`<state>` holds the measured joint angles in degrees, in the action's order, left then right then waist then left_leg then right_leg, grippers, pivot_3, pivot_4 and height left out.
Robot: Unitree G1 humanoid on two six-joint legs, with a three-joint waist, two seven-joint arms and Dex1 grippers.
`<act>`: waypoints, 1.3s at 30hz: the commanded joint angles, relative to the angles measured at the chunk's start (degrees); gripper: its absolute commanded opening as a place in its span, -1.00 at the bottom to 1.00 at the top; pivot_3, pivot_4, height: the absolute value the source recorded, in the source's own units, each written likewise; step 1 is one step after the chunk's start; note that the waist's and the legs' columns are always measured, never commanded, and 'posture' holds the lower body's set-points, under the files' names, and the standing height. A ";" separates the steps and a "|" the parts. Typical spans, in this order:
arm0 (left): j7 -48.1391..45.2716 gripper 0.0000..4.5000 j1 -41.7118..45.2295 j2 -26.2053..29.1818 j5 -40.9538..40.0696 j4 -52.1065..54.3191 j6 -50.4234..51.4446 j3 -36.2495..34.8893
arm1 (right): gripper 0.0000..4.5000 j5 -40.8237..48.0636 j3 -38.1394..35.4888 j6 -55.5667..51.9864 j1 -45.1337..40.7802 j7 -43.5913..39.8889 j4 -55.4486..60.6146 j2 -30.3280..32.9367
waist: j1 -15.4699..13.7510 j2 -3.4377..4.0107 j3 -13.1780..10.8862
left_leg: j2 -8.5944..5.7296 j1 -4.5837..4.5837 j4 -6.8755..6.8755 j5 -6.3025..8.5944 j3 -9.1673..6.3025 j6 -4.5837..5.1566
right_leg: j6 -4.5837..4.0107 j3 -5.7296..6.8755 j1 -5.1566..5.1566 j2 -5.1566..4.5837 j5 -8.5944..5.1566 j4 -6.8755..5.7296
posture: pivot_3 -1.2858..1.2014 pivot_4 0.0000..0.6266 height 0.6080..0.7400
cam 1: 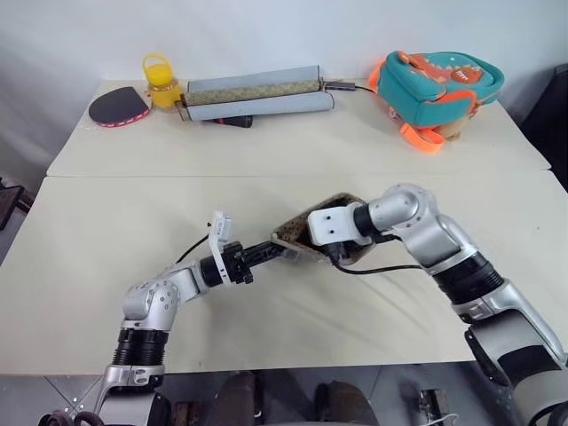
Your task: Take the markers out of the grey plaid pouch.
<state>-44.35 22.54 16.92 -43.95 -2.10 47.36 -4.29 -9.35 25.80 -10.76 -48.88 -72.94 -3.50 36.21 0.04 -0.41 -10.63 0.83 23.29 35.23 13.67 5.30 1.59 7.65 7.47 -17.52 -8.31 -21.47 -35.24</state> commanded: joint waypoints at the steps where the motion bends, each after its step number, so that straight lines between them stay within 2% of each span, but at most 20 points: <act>1: 1.47 -1.00 -0.28 1.06 0.93 0.36 -1.16 -1.82 | -0.76 3.62 -5.81 -3.91 -0.72 -1.75 6.05 3.48 | 0.04 0.00 0.00 | 0.00 0.00 0.00 0.00 0.00 0.00 | 0.00 0.00 0.00 0.01 0.00 0.03 | 0.03 -0.52 1.00; 6: 1.20 -1.00 -0.12 1.38 1.49 0.83 -1.48 -0.78 | -0.76 0.48 -5.47 -4.18 -1.75 0.94 3.26 6.01 | 0.18 0.00 0.00 | 0.02 -0.01 -0.05 0.00 0.04 0.00 | 0.00 0.03 0.00 0.05 0.00 0.10 | 0.03 -0.52 1.00; 13: 2.42 -1.00 1.58 0.55 2.86 4.13 -3.85 1.36 | -0.76 -0.30 -1.77 -3.89 0.59 2.99 2.38 2.30 | 0.05 -0.01 0.00 | 0.02 0.00 -0.05 0.00 0.04 0.00 | 0.00 0.08 0.01 0.05 0.00 0.12 | 0.03 -0.52 1.00; 17: 1.64 -1.00 0.07 2.94 7.84 6.12 -7.36 4.61 | -0.76 -2.97 -0.45 -2.45 0.75 3.52 1.27 2.55 | 0.11 -0.01 0.00 | 0.01 0.00 -0.04 -0.01 0.05 0.01 | 0.00 0.09 0.01 0.05 0.00 0.12 | 0.03 -0.52 1.00; 19: 1.09 -1.00 -1.09 4.85 13.07 6.74 -12.61 7.41 | -0.76 -4.21 0.07 -1.72 0.74 3.70 0.42 3.16 | 0.11 -0.01 0.00 | 0.01 0.00 -0.06 -0.01 0.06 0.00 | 0.00 0.09 0.00 0.06 0.00 0.12 | 0.03 -0.52 1.00; 22: 2.15 -1.00 -1.07 3.63 14.77 5.79 -18.18 6.24 | -0.76 -4.42 0.19 -1.21 0.83 3.32 -0.09 3.11 | 0.08 -0.01 -0.01 | 0.02 0.00 -0.06 -0.01 0.08 0.00 | 0.00 0.09 0.00 0.07 0.00 0.15 | 0.03 -0.52 1.00; 26: 2.41 -0.53 -1.07 2.62 14.69 4.62 -19.74 5.27 | -0.76 -4.67 0.34 -1.12 1.18 3.14 -0.13 2.74 | 0.06 -0.01 -0.01 | 0.02 0.00 -0.05 -0.01 0.06 0.00 | 0.00 0.10 0.01 0.05 0.00 0.15 | 0.03 -0.52 1.00; 29: 1.39 -0.11 -1.60 2.28 14.95 5.69 -21.79 5.55 | -0.76 -4.37 0.38 -1.45 1.58 2.91 0.13 2.48 | 0.07 -0.01 0.00 | 0.02 0.00 -0.06 0.00 0.05 0.00 | 0.00 0.12 0.01 0.06 0.00 0.14 | 0.03 -0.52 1.00; 34: 0.22 -0.09 -1.10 1.56 14.83 6.71 -25.59 4.55 | -0.76 -4.14 0.36 -1.55 1.90 2.91 0.18 2.10 | 0.05 -0.01 0.00 | 0.02 0.01 -0.05 -0.01 0.06 0.00 | 0.00 0.15 0.01 0.05 0.00 0.14 | 0.03 -0.52 1.00; 39: -2.67 -0.09 -0.83 2.96 16.54 6.34 -27.25 6.43 | -0.76 -4.10 0.34 -1.53 2.16 3.01 0.05 1.99 | 0.05 -0.01 0.00 | 0.02 0.00 -0.05 -0.01 0.06 0.01 | 0.00 0.18 0.01 0.06 0.00 0.12 | 0.03 -0.52 1.00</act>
<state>-45.87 21.13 19.43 -27.73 1.92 21.53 1.44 -13.54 27.03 -12.50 -46.76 -69.81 -4.79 38.28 0.09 -0.41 -10.64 0.85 23.29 35.18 13.66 5.36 1.59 7.65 7.65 -17.51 -8.25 -21.47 -35.11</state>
